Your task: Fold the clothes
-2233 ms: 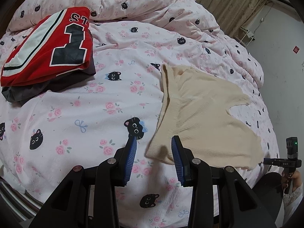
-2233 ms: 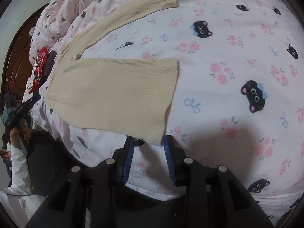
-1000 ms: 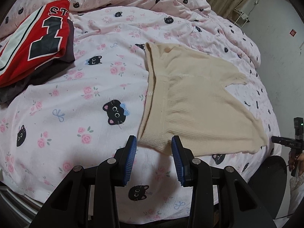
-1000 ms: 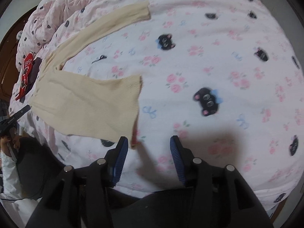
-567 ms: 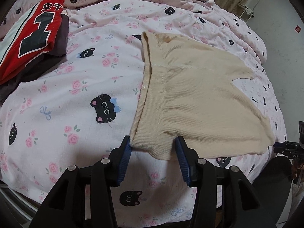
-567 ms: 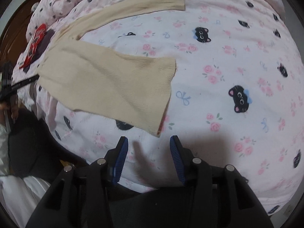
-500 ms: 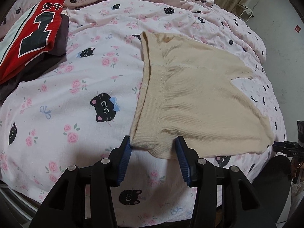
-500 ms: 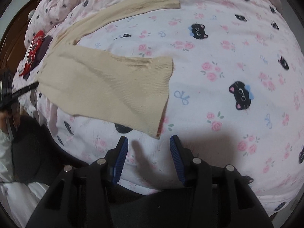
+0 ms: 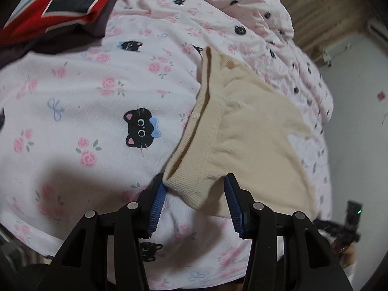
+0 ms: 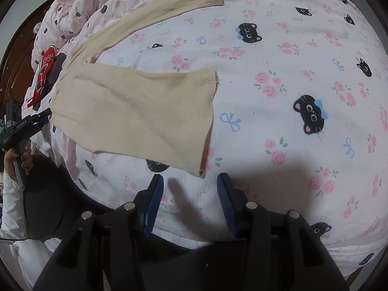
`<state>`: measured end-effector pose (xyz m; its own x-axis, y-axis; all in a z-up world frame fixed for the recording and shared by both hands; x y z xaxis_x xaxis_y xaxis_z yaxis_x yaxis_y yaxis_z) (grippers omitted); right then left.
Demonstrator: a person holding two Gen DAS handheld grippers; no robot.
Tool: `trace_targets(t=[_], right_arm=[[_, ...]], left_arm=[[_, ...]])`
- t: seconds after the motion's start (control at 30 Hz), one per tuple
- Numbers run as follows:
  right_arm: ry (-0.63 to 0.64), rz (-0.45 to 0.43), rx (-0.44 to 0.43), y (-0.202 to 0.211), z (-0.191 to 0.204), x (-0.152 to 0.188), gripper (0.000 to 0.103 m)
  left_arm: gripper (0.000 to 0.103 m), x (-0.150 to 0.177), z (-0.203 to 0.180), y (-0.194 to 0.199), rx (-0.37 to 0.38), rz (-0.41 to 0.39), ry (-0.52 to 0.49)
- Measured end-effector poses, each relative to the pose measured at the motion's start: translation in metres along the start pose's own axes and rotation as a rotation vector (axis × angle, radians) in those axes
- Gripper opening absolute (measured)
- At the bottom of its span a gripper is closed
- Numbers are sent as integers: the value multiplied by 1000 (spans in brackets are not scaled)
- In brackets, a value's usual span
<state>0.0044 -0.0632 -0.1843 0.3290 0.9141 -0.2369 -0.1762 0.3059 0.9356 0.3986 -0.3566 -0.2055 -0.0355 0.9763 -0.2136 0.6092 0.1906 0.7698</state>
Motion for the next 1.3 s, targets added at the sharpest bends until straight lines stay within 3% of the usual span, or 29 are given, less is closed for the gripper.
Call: trace_targets(t=[0.03,0.1,0.13,0.23,0.4,0.53,0.8,0.9,1.13,1.3], right_arm=[[-8,-3,-5,1,-1,0,47],[-38,-12,-25,2,-4,1,47],[-64,-19,-45,3,-7,2,47],[-202,-41,-128,4,-22,6,47],[-458,-72,-292,-4,-47,16,48],[-535,-77,-344,-11,-52,15,49],[-514,-64,-297,-23,-40,0,41],[-518,-61,-298,-25,-39,0,8],[-517,-91,-321,-11,-38,0,6],[-503,-129,-346,8,-39,-12,6]], left_arm=[[41,-1,1,1,21,-2,16],[26,-2,3,1,45,-7,30],[14,-2,3,0,41,-8,30],[7,-2,0,-2,36,-16,21],[5,-3,-1,1,41,-47,11],[5,-4,-2,-1,40,-48,12],[5,-4,1,-2,40,-41,21],[5,-4,0,2,44,-45,21],[5,-3,-7,14,52,-65,2],[5,-10,-12,24,98,-66,41]])
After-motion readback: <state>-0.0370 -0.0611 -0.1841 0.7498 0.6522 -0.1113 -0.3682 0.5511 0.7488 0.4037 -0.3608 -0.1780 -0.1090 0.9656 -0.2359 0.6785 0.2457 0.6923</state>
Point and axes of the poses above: each gripper's, at about its wrist camera, not at the fingertips, and y roughly against the way its jaws point, z to its left, x to its underside, the point moved 3 cm from there along -y, roughly the way its jaws point, and after that the axes turned 9 degrees about y, right-handed, at the moved point
